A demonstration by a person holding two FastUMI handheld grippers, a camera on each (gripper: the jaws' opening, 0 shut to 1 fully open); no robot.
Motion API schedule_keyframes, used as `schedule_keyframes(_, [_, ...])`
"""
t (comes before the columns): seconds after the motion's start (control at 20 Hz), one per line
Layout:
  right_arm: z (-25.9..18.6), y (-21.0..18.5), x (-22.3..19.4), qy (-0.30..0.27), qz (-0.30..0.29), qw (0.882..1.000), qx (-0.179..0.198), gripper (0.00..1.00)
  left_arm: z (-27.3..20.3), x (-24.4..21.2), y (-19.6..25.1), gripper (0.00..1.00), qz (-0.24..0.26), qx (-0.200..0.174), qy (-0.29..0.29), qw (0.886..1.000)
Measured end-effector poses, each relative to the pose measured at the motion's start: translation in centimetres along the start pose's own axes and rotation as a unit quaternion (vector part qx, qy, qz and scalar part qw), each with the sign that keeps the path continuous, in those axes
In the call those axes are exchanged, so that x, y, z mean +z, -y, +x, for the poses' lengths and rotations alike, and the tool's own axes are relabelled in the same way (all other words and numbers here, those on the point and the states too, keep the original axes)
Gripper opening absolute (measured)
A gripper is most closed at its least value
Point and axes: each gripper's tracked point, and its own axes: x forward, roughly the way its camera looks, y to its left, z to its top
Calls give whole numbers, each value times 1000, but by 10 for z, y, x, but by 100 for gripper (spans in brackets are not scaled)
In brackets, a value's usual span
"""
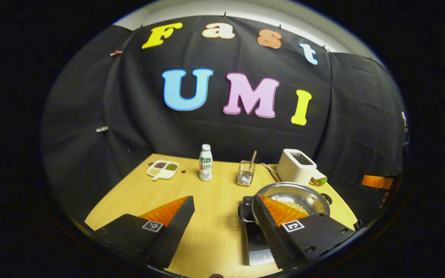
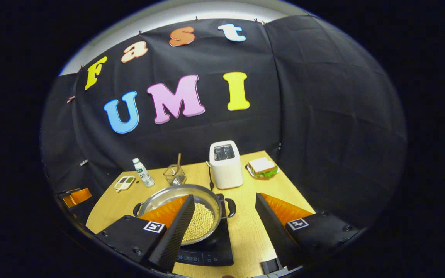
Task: First push the handle of the pot to place it horizontally, then grasp the pot with both hands and set it on the induction cooktop.
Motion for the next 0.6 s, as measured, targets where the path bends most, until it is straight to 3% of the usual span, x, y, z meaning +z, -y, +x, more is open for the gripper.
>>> schedule_keyframes(0.2, [-46, -16, 25, 66, -18, 998, 2, 98, -44, 21, -7, 95, 44, 24, 55, 997])
schedule_keyframes(0.3, [-60, -27, 24, 92, -22, 995, 11, 98, -63, 12, -2, 95, 50, 16, 56, 997])
schedule_keyframes(0.45, [-72, -24, -11, 81, -61, 995, -1, 98, -85, -5, 5, 95, 17, 2, 56, 998])
schedule_keyframes(0.6, [-93, -33, -25, 85, -81, 993, 5, 99, -104, -13, -5, 95, -4, 15, 73, 997])
